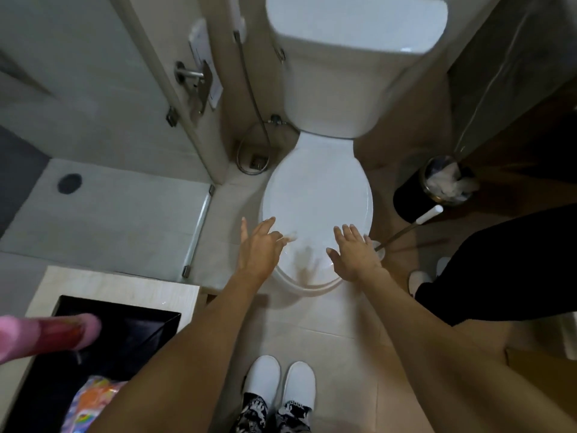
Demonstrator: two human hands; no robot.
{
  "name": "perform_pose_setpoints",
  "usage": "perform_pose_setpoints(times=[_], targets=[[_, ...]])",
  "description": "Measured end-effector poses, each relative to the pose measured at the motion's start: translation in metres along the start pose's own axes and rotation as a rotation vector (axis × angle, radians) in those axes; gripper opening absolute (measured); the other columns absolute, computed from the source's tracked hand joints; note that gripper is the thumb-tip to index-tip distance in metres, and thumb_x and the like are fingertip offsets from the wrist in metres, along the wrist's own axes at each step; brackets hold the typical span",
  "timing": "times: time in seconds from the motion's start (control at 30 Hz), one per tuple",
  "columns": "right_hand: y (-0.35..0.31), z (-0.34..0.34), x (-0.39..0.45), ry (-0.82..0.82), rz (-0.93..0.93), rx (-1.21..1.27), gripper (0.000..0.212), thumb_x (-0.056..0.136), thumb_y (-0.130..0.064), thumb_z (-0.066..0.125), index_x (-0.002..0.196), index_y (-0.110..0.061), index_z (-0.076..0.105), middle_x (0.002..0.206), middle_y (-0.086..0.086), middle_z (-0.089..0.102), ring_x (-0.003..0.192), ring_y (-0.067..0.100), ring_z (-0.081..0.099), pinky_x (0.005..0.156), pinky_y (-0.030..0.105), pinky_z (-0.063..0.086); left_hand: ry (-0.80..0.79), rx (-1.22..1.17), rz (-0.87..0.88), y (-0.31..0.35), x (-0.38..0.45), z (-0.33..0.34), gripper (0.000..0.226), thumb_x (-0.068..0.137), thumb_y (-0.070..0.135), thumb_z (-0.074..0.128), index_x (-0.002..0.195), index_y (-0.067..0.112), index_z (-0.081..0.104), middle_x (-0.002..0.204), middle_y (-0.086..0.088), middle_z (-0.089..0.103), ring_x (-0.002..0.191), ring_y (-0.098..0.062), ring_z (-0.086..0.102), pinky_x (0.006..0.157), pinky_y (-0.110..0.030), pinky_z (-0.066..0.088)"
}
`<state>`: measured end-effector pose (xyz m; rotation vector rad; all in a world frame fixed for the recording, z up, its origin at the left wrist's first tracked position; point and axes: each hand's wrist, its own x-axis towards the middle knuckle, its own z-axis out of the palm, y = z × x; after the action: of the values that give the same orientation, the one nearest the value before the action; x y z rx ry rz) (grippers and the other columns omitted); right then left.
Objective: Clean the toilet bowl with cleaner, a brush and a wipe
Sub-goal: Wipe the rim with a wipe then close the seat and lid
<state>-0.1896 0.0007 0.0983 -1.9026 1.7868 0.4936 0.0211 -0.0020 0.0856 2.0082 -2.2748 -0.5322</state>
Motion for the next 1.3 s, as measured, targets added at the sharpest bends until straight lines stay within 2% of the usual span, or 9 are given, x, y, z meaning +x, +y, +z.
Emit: perform_pose_setpoints(times=[0.27, 0.4, 0.67, 0.83, 0.93, 1.0, 1.07, 1.17, 1.3], targets=[[-0.041, -0.080, -0.026, -0.040, -0.072, -0.070, 0.060, 0.103, -0.040, 0.026, 0.154, -0.013, 0.007, 0.161, 0.010, 0.003, 0.149, 0.026, -0.001, 0.120, 0.045, 0.006, 0.079, -0.053, -0.184, 0.007, -0.037, -0.089, 0.030, 0.100, 0.028, 0.042, 0.114, 0.021, 0.068, 0.141, -0.001, 0.048, 0.129, -0.014, 0.043, 0.116, -0.048, 0.006], [-0.082, -0.105, -0.035, -0.052, -0.151, -0.122, 0.060, 0.104, -0.039, 0.026, 0.154, -0.013, 0.006, 0.162, 0.009, 0.002, 0.149, 0.026, -0.002, 0.119, 0.043, 0.006, 0.077, -0.029, -0.283, -0.013, -0.069, -0.112, 0.027, 0.098, 0.024, 0.041, 0.107, 0.020, 0.066, 0.112, 0.000, 0.063, 0.107, -0.019, 0.056, 0.107, -0.037, 0.026], [-0.190, -0.112, -0.033, -0.084, -0.353, -0.238, 0.061, 0.103, -0.038, 0.030, 0.154, -0.013, 0.008, 0.161, 0.010, 0.005, 0.149, 0.025, 0.002, 0.120, 0.043, 0.010, 0.207, -0.086, -0.515, -0.094, -0.132, -0.116, 0.032, 0.090, 0.021, 0.038, 0.092, 0.022, 0.070, 0.094, 0.004, 0.067, 0.095, -0.018, 0.062, 0.098, -0.030, 0.023], [-0.251, -0.102, -0.031, -0.131, -0.492, -0.355, 0.062, 0.102, -0.034, 0.032, 0.154, -0.012, 0.008, 0.161, 0.010, 0.004, 0.149, 0.024, -0.001, 0.120, 0.041, 0.010, 0.283, 0.006, -0.674, -0.133, -0.176, -0.124, 0.013, 0.064, 0.019, 0.083, 0.072, 0.023, 0.073, 0.089, -0.001, 0.072, 0.079, -0.018, 0.068, 0.089, -0.045, 0.047], [-0.282, -0.095, -0.032, -0.144, -0.599, -0.421, 0.062, 0.103, -0.035, 0.030, 0.154, -0.011, 0.006, 0.161, 0.009, 0.003, 0.149, 0.023, 0.001, 0.119, 0.041, 0.009, 0.312, 0.012, -0.798, -0.149, -0.198, -0.118, 0.015, 0.060, 0.015, 0.083, 0.071, 0.020, 0.075, 0.092, -0.004, 0.072, 0.082, -0.019, 0.069, 0.093, -0.043, 0.033], [-0.299, -0.089, -0.032, -0.159, -0.675, -0.469, 0.062, 0.103, -0.036, 0.029, 0.154, -0.009, 0.005, 0.161, 0.009, 0.004, 0.149, 0.023, 0.002, 0.119, 0.040, 0.010, 0.313, 0.044, -0.857, -0.154, -0.211, -0.111, 0.008, 0.072, 0.018, 0.066, 0.075, 0.019, 0.074, 0.094, -0.004, 0.072, 0.091, -0.020, 0.068, 0.097, -0.044, 0.028], [-0.312, -0.082, -0.033, -0.169, -0.745, -0.521, 0.062, 0.103, -0.036, 0.029, 0.154, -0.008, 0.006, 0.161, 0.010, 0.005, 0.148, 0.023, 0.004, 0.119, 0.040, 0.012, 0.333, 0.046, -0.912, -0.154, -0.222, -0.103, 0.023, 0.079, 0.021, 0.051, 0.075, 0.018, 0.074, 0.095, -0.004, 0.072, 0.094, -0.021, 0.068, 0.099, -0.046, 0.032], [-0.325, -0.067, -0.030, -0.196, -0.834, -0.592, 0.062, 0.103, -0.036, 0.029, 0.153, -0.008, 0.008, 0.161, 0.010, 0.006, 0.148, 0.024, 0.004, 0.119, 0.041, 0.011, 0.397, 0.079, -0.976, -0.153, -0.232, -0.090, 0.005, 0.073, 0.014, 0.071, 0.076, 0.016, 0.073, 0.094, -0.006, 0.071, 0.095, -0.023, 0.068, 0.099, -0.050, 0.040], [-0.333, -0.039, -0.019, -0.238, -0.919, -0.692, 0.061, 0.103, -0.036, 0.029, 0.154, -0.010, 0.007, 0.161, 0.011, 0.004, 0.149, 0.025, 0.002, 0.119, 0.042, 0.010, 0.387, 0.008, -1.115, -0.156, -0.238, -0.054, 0.005, 0.073, 0.013, 0.074, 0.075, 0.017, 0.072, 0.093, -0.005, 0.070, 0.089, -0.024, 0.067, 0.098, -0.051, 0.040]])
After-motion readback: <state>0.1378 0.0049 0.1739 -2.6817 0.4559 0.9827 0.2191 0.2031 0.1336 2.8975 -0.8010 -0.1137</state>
